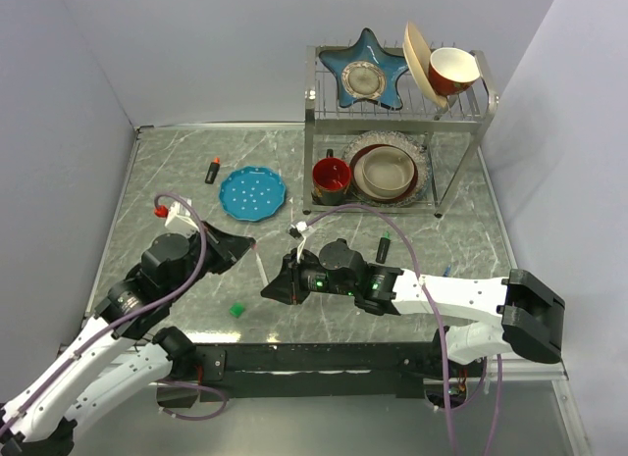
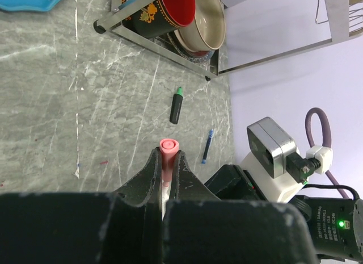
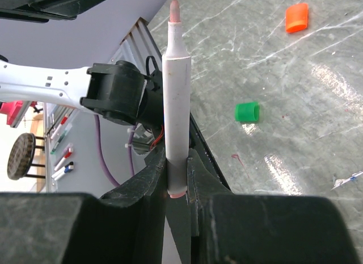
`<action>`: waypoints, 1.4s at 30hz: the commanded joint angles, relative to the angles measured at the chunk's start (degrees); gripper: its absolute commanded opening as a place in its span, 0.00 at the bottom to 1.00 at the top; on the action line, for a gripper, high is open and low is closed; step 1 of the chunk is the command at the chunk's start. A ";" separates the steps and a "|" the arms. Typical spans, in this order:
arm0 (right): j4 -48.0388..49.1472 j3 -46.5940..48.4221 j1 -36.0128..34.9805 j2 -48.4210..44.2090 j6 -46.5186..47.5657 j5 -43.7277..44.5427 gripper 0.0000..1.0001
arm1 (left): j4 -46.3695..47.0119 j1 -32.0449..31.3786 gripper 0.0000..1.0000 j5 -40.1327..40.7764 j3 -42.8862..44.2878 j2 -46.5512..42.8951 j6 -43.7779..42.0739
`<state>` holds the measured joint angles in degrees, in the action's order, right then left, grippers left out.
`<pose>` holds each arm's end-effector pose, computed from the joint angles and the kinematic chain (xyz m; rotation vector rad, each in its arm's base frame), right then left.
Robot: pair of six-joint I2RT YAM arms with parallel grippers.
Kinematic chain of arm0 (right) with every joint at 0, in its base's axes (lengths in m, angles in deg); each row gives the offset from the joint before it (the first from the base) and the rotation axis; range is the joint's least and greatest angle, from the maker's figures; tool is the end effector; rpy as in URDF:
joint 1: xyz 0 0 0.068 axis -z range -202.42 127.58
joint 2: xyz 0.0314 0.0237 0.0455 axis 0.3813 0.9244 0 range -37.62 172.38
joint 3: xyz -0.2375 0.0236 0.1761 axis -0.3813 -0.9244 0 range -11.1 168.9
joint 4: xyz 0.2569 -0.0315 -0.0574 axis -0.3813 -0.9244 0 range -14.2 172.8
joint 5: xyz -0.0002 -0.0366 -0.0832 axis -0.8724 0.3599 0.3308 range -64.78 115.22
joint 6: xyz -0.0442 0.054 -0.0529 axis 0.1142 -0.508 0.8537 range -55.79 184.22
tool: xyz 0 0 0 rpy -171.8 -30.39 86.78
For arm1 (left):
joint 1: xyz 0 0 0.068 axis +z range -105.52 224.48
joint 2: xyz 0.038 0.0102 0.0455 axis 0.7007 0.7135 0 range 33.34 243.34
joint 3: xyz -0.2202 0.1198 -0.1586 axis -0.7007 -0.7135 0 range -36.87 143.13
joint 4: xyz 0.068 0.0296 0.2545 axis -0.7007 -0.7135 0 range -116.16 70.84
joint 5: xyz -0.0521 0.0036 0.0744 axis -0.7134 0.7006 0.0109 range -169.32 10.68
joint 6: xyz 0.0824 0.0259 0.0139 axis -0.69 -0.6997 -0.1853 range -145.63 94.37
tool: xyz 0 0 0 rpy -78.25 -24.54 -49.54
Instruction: Insert the pens into the pen caps
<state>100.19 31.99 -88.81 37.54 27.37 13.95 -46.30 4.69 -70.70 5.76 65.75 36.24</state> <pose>0.1198 0.3122 0.2731 -0.6816 1.9653 1.3819 0.1263 -0.0902 0.3276 -0.4944 1.9478 -1.0573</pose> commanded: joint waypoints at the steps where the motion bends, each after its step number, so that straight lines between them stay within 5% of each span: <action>1: 2.39 3.05 -0.41 0.17 -0.42 0.02 0.00 | 2.17 -0.02 0.01 -0.80 -0.62 -1.29 -2.10; 19: -1.57 6.31 -0.23 -2.11 2.56 1.34 0.00 | 9.37 -0.11 0.01 -13.36 -10.10 -10.24 -9.04; 30: 9.85 0.24 -0.23 -8.09 2.04 -4.11 0.00 | 15.27 -0.02 0.01 -27.34 -10.46 -14.30 -12.65; 32: 10.30 -0.20 -0.32 -8.88 2.38 -4.55 0.00 | 15.45 -0.11 0.06 -27.79 -10.29 -15.00 -12.39; 37: 9.95 -0.55 -0.32 -8.80 2.04 -8.32 0.00 | 14.75 -0.02 0.46 -24.89 -8.54 -17.37 -11.42; 42: 12.49 -2.48 -0.58 -9.15 0.72 -10.79 0.00 | 12.37 -0.11 0.62 -22.34 -3.71 -16.23 -13.43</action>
<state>106.75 30.62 -89.33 30.48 28.88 5.89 -33.78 4.71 -92.60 -3.29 49.07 24.70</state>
